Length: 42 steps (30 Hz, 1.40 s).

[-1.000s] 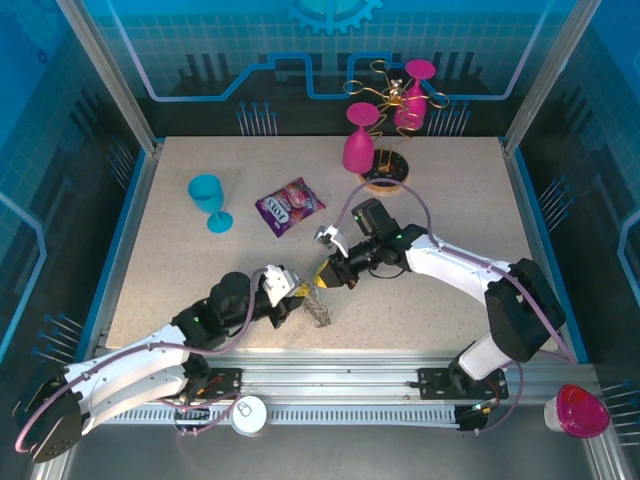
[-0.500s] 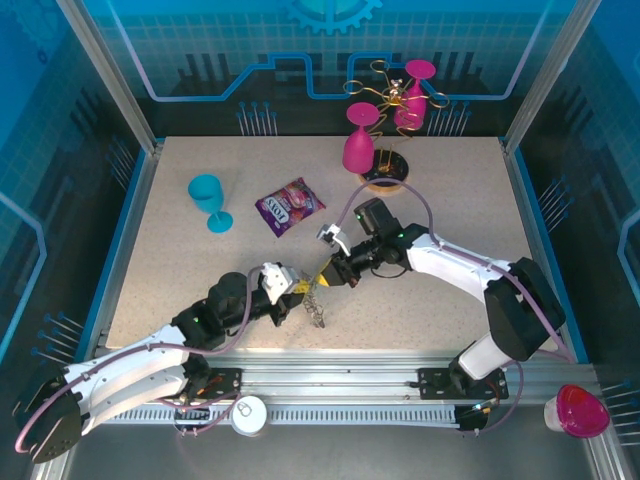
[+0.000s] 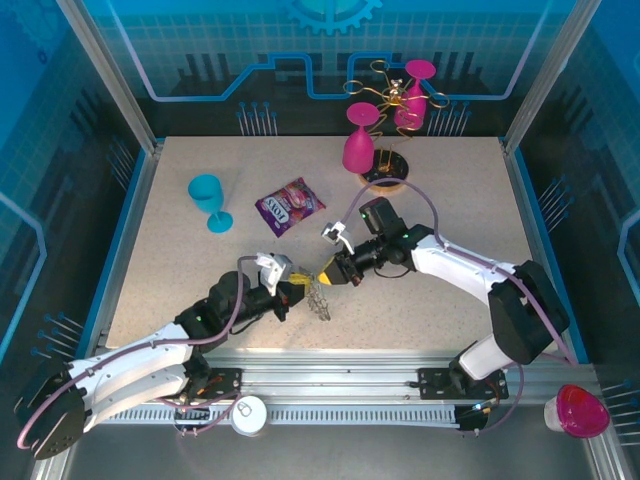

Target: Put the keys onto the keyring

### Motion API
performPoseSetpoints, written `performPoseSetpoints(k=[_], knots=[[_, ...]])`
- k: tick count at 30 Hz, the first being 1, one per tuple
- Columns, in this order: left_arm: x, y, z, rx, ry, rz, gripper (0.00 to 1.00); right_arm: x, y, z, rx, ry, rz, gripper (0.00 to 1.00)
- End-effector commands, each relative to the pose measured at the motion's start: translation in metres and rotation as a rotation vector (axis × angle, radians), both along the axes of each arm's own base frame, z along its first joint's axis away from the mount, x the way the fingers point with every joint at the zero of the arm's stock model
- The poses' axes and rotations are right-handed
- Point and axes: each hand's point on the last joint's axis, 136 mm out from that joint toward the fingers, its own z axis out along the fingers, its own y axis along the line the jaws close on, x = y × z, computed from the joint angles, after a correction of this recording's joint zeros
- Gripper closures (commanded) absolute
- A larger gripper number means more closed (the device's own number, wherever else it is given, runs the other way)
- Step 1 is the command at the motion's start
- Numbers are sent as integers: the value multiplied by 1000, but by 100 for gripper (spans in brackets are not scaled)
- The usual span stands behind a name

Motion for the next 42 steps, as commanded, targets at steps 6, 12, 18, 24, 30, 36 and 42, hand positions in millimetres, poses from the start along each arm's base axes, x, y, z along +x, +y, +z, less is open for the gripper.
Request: performPoseSetpoints(k=[6, 12, 18, 24, 30, 36, 42], knots=[[5, 0, 15, -85, 6, 33, 100, 4, -5, 10, 16, -11, -33, 100], [4, 0, 14, -89, 8, 31, 100, 3, -6, 10, 14, -18, -31, 100], [1, -2, 15, -31, -94, -15, 100, 14, -13, 2, -62, -109, -96, 100], [0, -1, 11, 140, -303, -66, 100, 38, -39, -30, -263, -159, -259, 100], [1, 0, 12, 196, -377, -80, 100, 42, -72, -60, -465, -112, -389, 100], [2, 0, 12, 198, -363, -76, 100, 24, -91, -102, -604, -15, -405, 100], [6, 1, 14, 171, -313, -40, 100, 23, -83, -122, -661, 54, -380, 100]])
